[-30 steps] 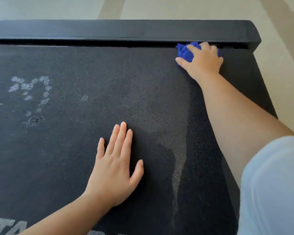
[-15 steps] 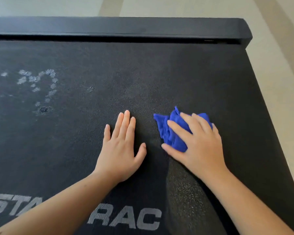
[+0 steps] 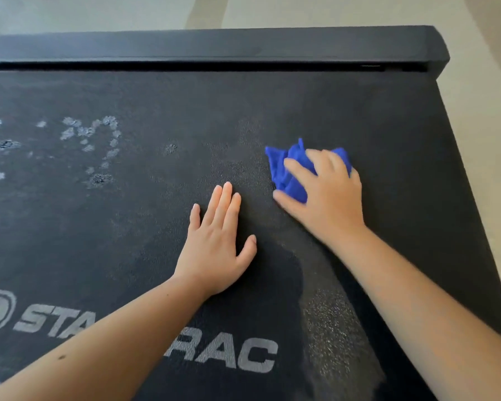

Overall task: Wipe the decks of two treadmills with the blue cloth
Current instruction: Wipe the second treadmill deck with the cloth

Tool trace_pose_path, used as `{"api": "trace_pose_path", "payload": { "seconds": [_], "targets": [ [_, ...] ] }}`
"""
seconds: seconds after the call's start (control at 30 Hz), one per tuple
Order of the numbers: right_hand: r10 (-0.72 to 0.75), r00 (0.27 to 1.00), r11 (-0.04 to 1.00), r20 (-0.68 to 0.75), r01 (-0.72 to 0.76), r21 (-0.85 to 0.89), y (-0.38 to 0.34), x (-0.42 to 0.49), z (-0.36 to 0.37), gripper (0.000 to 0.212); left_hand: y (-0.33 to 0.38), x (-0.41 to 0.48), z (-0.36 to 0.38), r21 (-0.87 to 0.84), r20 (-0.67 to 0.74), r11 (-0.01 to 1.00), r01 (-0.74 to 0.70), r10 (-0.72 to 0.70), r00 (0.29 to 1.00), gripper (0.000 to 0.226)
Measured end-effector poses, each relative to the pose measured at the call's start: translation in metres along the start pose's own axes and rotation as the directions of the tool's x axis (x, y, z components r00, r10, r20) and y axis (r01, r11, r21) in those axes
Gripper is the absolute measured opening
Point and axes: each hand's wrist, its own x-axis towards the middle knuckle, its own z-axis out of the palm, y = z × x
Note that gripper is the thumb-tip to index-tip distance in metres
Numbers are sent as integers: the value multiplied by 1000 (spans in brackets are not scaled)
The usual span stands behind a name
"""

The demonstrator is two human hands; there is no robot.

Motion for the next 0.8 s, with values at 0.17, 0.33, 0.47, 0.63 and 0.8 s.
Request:
{"api": "trace_pose_path", "payload": {
  "seconds": [0.17,0.33,0.47,0.63,0.8],
  "targets": [
    [28,998,999,53,-26,-41,-31,-131,-40,56,1,1,0,16,14,1000,7,-7,1000,84],
    [41,999,997,-6,-41,-68,-13,-84,-25,57,1,0,2,45,17,999,9,-10,1000,82],
    [162,986,983,25,-159,-91,10,-35,-17,66,0,1,2,46,29,999,8,-10,1000,69],
    [144,989,985,-30,-146,-91,-14,-121,-37,60,-1,1,1,49,12,999,-11,11,1000,67],
    [128,992,988,7,-127,-92,-41,-229,-72,56,-2,1,0,44,4,999,-26,26,1000,66]
  ]
}}
